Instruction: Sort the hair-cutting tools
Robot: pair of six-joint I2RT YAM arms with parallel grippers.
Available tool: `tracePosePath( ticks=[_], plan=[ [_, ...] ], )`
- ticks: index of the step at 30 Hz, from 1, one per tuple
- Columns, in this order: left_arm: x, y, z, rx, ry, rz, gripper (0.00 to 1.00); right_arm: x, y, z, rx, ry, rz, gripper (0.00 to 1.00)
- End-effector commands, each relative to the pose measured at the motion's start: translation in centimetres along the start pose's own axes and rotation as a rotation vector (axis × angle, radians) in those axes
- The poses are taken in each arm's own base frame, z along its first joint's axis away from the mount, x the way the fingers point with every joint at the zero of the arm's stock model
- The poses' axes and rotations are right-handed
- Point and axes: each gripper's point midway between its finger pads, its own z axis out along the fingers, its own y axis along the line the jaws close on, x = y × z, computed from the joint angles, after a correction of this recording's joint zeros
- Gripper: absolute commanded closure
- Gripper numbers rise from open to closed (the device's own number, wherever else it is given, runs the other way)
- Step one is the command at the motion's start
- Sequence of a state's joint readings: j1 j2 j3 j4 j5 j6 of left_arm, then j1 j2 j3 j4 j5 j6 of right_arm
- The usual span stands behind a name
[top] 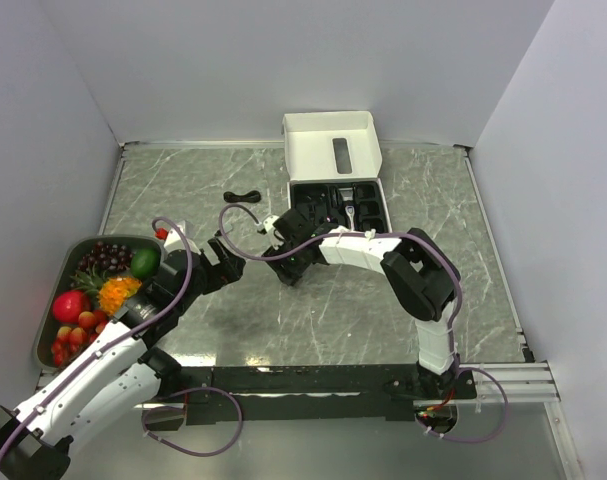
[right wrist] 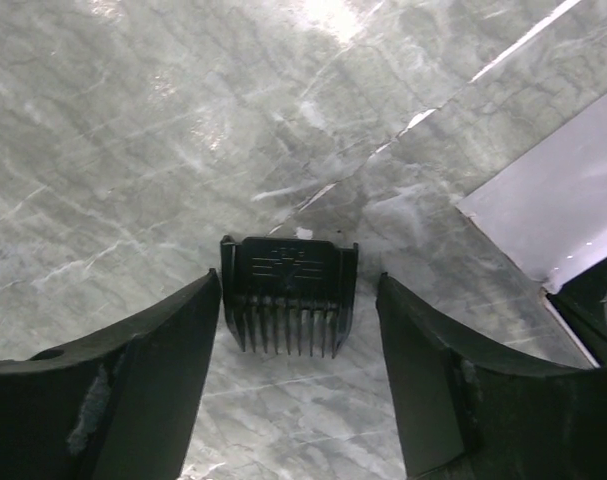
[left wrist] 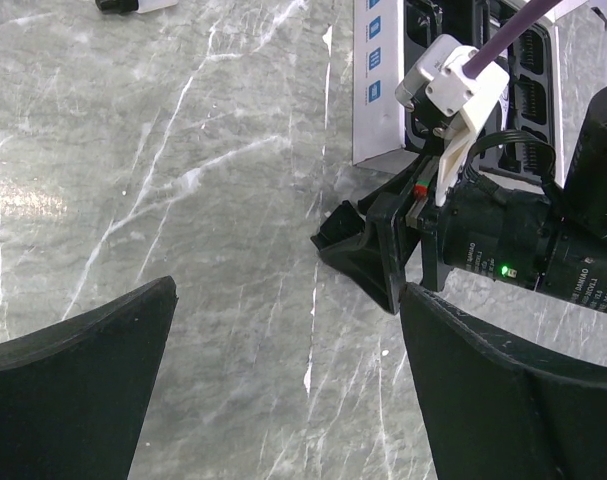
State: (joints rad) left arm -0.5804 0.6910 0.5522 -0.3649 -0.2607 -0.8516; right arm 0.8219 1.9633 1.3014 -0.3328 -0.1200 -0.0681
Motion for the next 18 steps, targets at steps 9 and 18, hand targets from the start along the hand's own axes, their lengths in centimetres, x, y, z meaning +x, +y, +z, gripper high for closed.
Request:
tracePosePath(
  ticks=[9, 18],
  plan=[
    [-1.1, -1.6, -0.2, 0.052, -0.028, -0.010, 0.01, 2.7, 0.3, 1.4, 0.090, 0.090, -0.022, 0.39],
    [-1.2, -1.6, -0.3, 0.050, -0.029, -0.008, 0.01, 1.2, 0.3, -0.9, 0.115, 0.038, 0.000, 0.55]
  ],
)
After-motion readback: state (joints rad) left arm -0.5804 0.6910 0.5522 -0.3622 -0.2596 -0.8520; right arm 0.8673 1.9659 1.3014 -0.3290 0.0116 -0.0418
